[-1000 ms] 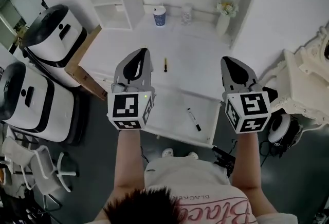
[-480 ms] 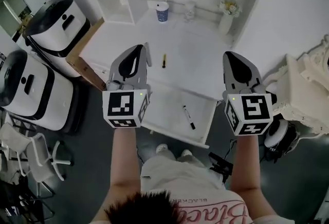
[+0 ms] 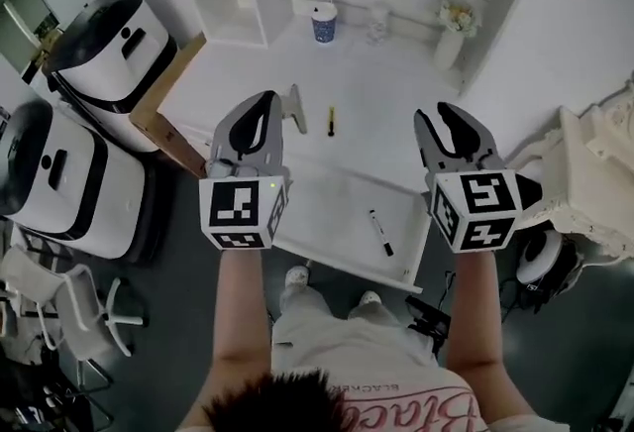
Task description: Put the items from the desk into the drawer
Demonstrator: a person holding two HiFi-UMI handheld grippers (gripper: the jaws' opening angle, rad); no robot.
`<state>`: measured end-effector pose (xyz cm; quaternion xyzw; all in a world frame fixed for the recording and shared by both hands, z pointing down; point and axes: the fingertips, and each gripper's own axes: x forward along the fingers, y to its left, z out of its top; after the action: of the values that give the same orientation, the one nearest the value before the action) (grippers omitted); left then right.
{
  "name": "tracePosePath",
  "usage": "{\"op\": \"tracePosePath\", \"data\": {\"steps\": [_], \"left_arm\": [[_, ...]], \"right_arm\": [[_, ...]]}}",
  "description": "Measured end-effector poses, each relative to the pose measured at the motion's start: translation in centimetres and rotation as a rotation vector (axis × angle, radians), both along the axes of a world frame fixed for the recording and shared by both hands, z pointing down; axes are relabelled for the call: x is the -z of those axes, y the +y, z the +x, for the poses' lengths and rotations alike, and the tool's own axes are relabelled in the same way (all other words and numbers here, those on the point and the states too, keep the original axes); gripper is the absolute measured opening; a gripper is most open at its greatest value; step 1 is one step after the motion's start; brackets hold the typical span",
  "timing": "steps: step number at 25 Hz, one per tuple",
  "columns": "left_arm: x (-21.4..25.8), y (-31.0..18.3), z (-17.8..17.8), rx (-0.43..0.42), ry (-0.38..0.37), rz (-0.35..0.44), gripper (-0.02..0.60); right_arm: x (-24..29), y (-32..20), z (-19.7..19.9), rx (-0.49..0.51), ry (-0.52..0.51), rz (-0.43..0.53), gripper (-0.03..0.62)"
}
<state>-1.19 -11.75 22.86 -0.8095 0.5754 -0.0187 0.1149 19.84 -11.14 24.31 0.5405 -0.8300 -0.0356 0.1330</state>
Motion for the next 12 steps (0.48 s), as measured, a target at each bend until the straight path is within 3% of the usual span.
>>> {"op": "tracePosePath", "data": {"steps": [8,12], "left_arm": [[-1.3,-4.3,-5.4,-0.087,-0.019,-0.035,0.008],[-2.6,-6.5,-8.2,-0.124,-0.023,-0.058,0.008]], "right_arm": [[-1.9,-3.6,-5.5,-0.093,-0.057,-0.077,0.282],[-4.5,-5.8,-8.4,-0.132,-0.094,-0.137,0.285]]}}
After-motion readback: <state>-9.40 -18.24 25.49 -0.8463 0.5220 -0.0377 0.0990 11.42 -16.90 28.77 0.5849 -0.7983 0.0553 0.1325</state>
